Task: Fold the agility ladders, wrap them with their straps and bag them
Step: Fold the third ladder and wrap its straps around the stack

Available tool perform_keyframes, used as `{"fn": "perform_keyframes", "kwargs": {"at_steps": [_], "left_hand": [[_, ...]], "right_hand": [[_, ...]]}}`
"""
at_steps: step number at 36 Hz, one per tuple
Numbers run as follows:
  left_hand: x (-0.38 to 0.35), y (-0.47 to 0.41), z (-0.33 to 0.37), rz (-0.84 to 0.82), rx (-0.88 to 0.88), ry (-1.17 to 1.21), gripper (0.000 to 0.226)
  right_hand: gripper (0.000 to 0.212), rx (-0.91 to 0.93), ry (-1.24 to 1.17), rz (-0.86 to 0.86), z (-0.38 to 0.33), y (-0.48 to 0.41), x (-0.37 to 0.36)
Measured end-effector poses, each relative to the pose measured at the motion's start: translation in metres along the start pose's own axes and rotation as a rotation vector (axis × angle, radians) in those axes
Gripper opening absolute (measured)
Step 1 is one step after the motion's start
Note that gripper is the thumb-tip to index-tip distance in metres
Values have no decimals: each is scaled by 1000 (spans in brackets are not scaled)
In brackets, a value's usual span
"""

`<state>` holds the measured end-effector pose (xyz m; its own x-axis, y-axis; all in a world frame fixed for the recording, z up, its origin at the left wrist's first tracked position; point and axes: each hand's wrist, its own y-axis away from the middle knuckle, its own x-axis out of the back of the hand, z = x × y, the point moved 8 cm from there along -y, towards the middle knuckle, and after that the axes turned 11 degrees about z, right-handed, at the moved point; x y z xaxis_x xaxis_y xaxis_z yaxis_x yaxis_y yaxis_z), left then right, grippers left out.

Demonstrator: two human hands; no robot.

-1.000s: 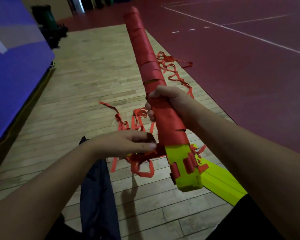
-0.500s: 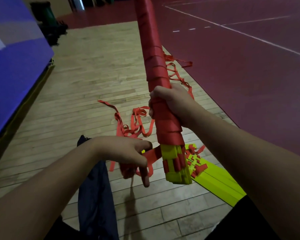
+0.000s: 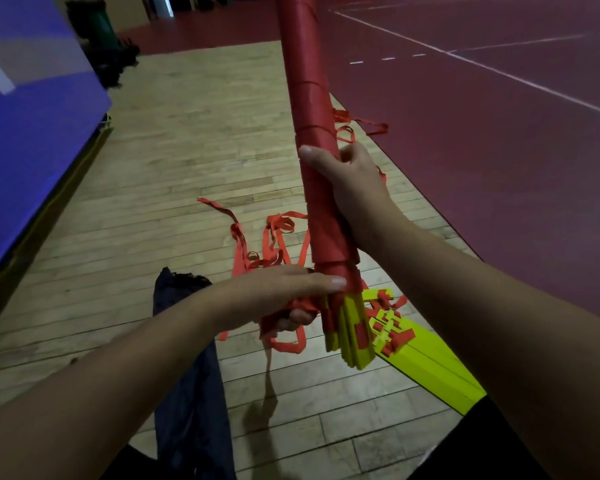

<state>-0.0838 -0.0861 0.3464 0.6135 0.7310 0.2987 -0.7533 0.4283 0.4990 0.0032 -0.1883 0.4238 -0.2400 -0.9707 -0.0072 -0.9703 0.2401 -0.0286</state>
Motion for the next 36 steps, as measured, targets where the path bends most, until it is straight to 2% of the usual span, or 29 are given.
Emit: {"fn": "perform_keyframes", "kwargs": {"at_steps": [2, 4, 6, 9, 12, 14, 16, 17, 20, 21, 23, 26, 28, 32, 34, 36], "left_hand": [[-1, -4, 1, 83, -27, -85, 43], [3, -9, 3, 203, -111, -199, 32], [5, -10, 2, 254, -153, -200, 21], [5, -2, 3, 119, -168, -10, 29], [-7, 11, 10, -132, -239, 120, 24], [-22, 17, 14, -284, -273, 168, 19], [-34, 18, 14, -347, -280, 179, 17], [-37, 16, 11, -343, -273, 158, 28], [-33, 11, 1, -285, -216, 105, 81], [-31, 10, -2, -267, -192, 89, 89], [-28, 13, -3, -258, -142, 11, 88], [-22, 13, -18, -303, -5, -264, 66], [-16, 10, -28, -273, 43, -417, 55], [-13, 4, -17, -119, -56, -444, 60], [-13, -1, -11, 0, -102, -529, 63], [-10, -6, -7, 191, -154, -641, 60]], "right_hand": [[54, 10, 43, 29, 4, 1, 1], [57, 21, 49, 46, 9, 4, 2], [60, 6, 34, 54, 13, 4, 1], [56, -111, -138, -6, 8, 6, -3], [27, -254, -487, -237, -1, 11, -16], [28, -325, -566, -369, -1, 17, -24], [33, -405, -565, -469, 5, 28, -33], [29, -437, -562, -511, 6, 34, -37], [11, -437, -476, -532, 8, 43, -44], [8, -420, -450, -525, 9, 42, -44], [4, -352, -395, -486, 7, 35, -41], [7, -192, -254, -364, 3, 21, -24], [10, -81, -132, -263, 1, 10, -10], [14, 72, 47, 18, 10, -7, 11], [27, 51, 8, 125, 20, -10, 14], [38, -45, -71, 190, 29, -14, 15]]}}
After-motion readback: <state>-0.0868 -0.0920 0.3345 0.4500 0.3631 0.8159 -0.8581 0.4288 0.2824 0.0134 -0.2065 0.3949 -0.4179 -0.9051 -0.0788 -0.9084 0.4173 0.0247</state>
